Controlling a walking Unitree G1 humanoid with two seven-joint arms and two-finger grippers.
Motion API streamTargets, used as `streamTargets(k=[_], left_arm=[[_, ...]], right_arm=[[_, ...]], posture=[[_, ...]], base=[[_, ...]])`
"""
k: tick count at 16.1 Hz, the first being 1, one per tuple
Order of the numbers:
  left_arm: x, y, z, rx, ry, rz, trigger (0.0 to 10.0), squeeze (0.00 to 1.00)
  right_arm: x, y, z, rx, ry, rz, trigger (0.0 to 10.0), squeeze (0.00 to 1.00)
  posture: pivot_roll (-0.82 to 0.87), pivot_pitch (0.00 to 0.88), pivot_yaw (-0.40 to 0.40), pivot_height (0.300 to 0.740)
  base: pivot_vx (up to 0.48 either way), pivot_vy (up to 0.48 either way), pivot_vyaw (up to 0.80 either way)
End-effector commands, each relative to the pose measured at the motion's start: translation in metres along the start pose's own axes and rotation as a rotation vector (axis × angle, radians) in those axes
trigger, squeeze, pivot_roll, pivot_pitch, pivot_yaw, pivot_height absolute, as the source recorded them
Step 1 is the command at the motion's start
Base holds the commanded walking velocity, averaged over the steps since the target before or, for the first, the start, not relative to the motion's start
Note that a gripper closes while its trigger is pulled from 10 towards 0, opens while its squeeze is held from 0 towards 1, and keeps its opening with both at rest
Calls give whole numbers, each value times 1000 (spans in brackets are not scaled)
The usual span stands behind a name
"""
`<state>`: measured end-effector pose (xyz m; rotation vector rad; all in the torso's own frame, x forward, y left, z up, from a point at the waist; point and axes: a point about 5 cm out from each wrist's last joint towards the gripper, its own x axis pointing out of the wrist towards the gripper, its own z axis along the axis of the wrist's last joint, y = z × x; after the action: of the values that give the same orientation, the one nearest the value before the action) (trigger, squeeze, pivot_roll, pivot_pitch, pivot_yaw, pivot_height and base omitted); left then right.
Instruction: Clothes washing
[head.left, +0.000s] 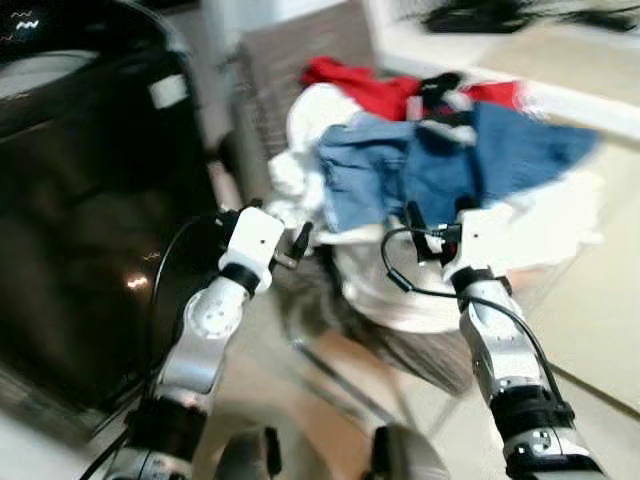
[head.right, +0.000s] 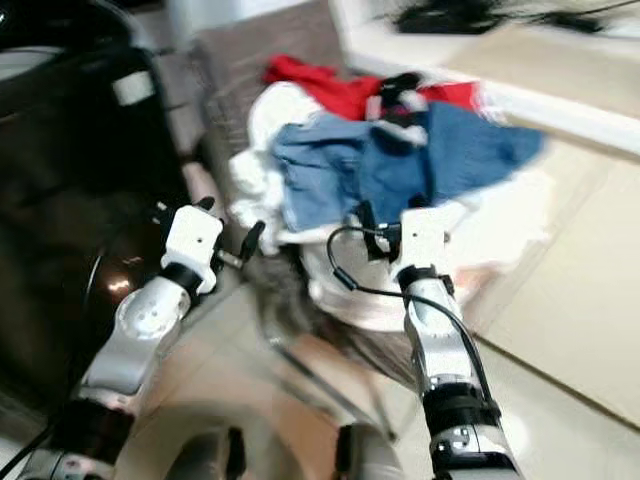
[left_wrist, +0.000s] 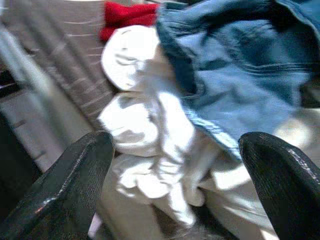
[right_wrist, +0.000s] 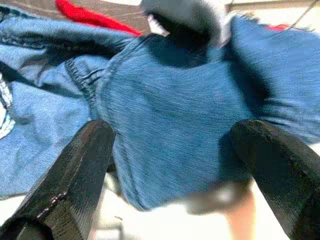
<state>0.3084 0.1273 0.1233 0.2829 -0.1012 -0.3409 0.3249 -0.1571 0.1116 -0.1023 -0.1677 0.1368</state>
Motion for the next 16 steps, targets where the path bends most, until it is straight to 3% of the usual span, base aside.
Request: streamTargets(k=[1,8,9,10,11,13,16], left_arm=[[-1,2,0,-2,-1,15,10000,0],[-1,1,-2,35,16,31,10000,0],[0,3,-4,-1,32,53,10000,0],[3,11,-11,-177,89,138,10000,0],[2,18,-18,-272,126,194,10000,0],[1,24,-24,-266,159,204,10000,0],[7,27,-21,-262,169,194,10000,0]], right_arm=[[7,7,14,-29,-61,48,10000,0],[8,6,10,-21,-33,43,10000,0],[8,6,14,-26,-58,41,10000,0],[7,-2,22,18,-122,-22,10000,0],[3,-12,24,65,-145,-100,10000,0],[-15,-22,4,56,-56,-161,10000,0],[-22,-21,-5,-2,-19,-166,10000,0]], posture=[[-120,0,2,659],[-116,0,-6,659],[-128,0,1,659],[-128,0,1,659],[-130,0,5,659],[-129,0,7,659],[-137,0,20,659]], base=[[0,0,-619],[0,0,-606],[0,0,-594],[0,0,-594],[0,0,-600],[0,0,-334],[0,0,0]])
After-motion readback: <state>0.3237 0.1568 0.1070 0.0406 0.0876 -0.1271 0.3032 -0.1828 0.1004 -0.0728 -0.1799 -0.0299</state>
